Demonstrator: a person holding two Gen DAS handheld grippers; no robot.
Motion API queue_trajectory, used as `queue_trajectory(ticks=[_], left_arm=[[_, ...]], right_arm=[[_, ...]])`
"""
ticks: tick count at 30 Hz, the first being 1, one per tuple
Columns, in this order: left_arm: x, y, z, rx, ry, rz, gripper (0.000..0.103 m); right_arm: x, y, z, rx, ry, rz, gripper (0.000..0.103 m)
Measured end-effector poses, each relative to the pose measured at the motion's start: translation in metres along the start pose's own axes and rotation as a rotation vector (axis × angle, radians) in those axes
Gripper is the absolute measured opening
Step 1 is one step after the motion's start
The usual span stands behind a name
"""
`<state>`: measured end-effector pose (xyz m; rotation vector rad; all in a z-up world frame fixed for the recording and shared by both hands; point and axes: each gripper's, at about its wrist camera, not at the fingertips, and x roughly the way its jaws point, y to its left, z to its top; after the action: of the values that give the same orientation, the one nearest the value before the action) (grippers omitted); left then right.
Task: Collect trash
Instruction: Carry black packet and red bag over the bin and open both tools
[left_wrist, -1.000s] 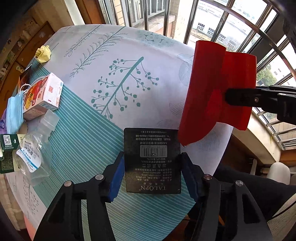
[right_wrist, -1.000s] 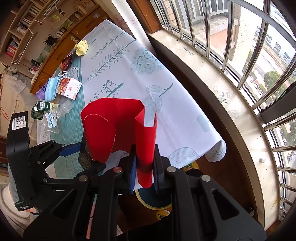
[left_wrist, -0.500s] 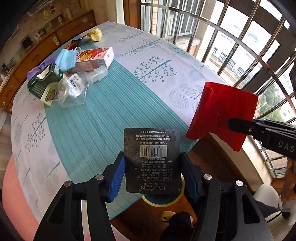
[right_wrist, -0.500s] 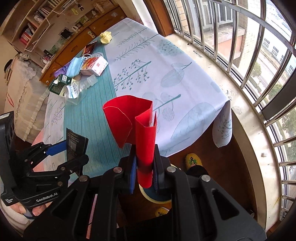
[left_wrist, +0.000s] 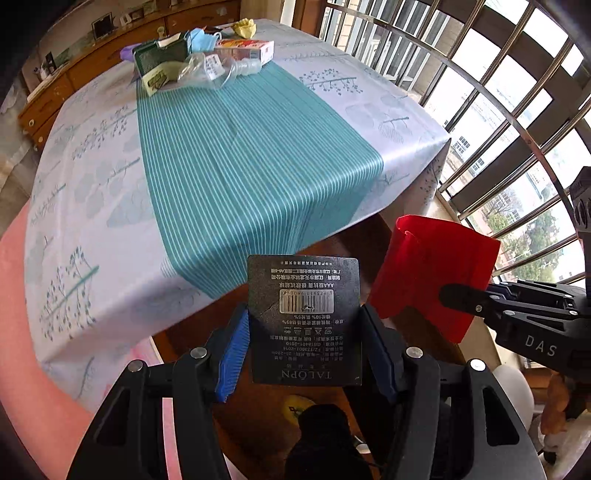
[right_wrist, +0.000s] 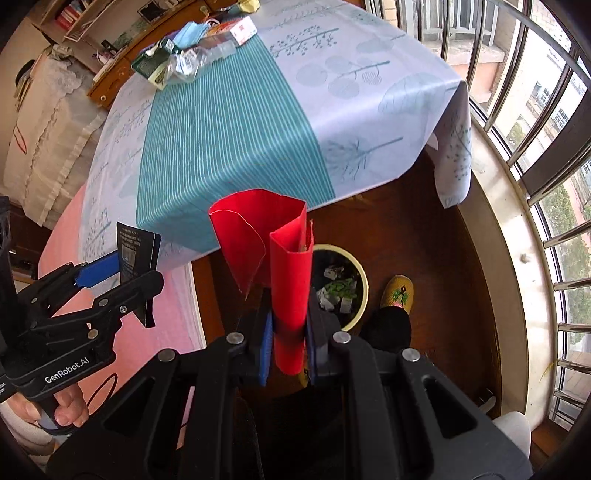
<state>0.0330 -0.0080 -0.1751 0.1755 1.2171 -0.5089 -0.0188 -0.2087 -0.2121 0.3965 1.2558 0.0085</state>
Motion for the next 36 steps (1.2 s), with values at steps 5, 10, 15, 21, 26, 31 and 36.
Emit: queue_trajectory(ticks=[5, 10, 15, 21, 26, 31, 36], left_arm=[[0.031, 0.004, -0.032, -0.080, 0.041, -0.028, 0.059], [0.093, 0.014, -0.058, -0.165, 0.092, -0.053, 0.059], [0.172, 0.026, -0.074, -0.218, 0.129, -0.045, 0.059], [0.265, 0.046, -0.094, -0.276, 0.133, -0.043, 0.059], [0.335, 0.060, -0.106, -0.326, 0.188, -0.044, 0.080], [0.369, 0.059, -0.118, -0.362, 0.206, -0.008, 0.091], [0.372, 0.055, -0.123, -0.344, 0.178, 0.023, 0.091]], right_arm=[[0.044, 0.000, -0.024, -0.007, 0.097, -0.014, 0.012], [0.113, -0.009, -0.038, -0.020, 0.180, -0.036, 0.012], [0.196, -0.031, -0.044, -0.035, 0.249, -0.049, 0.012], [0.293, -0.064, -0.049, -0.047, 0.312, -0.018, 0.014], [0.355, -0.089, -0.053, -0.032, 0.351, 0.000, 0.023], [0.381, -0.104, -0.056, -0.007, 0.337, 0.012, 0.048], [0.386, -0.108, -0.054, -0.023, 0.295, -0.015, 0.050]])
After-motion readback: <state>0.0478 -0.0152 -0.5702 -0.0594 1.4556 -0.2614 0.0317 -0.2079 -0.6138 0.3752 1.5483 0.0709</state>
